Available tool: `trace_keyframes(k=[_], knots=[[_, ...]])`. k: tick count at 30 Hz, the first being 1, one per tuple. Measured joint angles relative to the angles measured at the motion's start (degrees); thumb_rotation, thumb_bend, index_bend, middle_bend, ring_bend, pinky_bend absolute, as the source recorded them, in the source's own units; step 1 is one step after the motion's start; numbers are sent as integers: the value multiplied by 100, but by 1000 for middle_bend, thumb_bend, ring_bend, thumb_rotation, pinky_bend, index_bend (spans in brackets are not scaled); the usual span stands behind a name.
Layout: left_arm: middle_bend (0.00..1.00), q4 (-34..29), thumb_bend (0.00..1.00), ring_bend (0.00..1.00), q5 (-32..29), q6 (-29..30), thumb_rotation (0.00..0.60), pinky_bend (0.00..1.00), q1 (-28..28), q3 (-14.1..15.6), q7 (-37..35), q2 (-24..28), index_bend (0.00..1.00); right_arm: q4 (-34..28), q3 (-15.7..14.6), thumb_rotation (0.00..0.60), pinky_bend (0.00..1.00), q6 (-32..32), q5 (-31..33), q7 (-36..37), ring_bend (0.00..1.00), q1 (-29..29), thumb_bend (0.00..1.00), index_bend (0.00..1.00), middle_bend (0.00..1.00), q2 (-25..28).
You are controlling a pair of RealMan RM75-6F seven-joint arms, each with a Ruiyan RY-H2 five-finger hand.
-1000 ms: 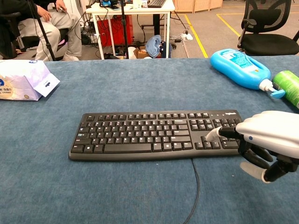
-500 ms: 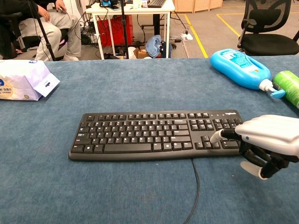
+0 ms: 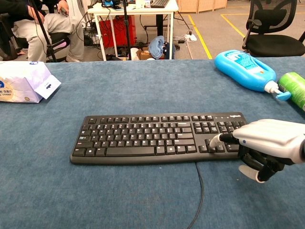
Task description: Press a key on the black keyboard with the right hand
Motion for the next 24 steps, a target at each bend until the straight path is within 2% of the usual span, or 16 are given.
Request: trace_keyframes(k=[24], knots=[[0, 27, 0, 0, 28, -34, 600, 0, -29, 29, -13, -31, 0, 132, -329, 600, 493, 140, 118, 238, 711, 87, 569, 143, 770, -151]])
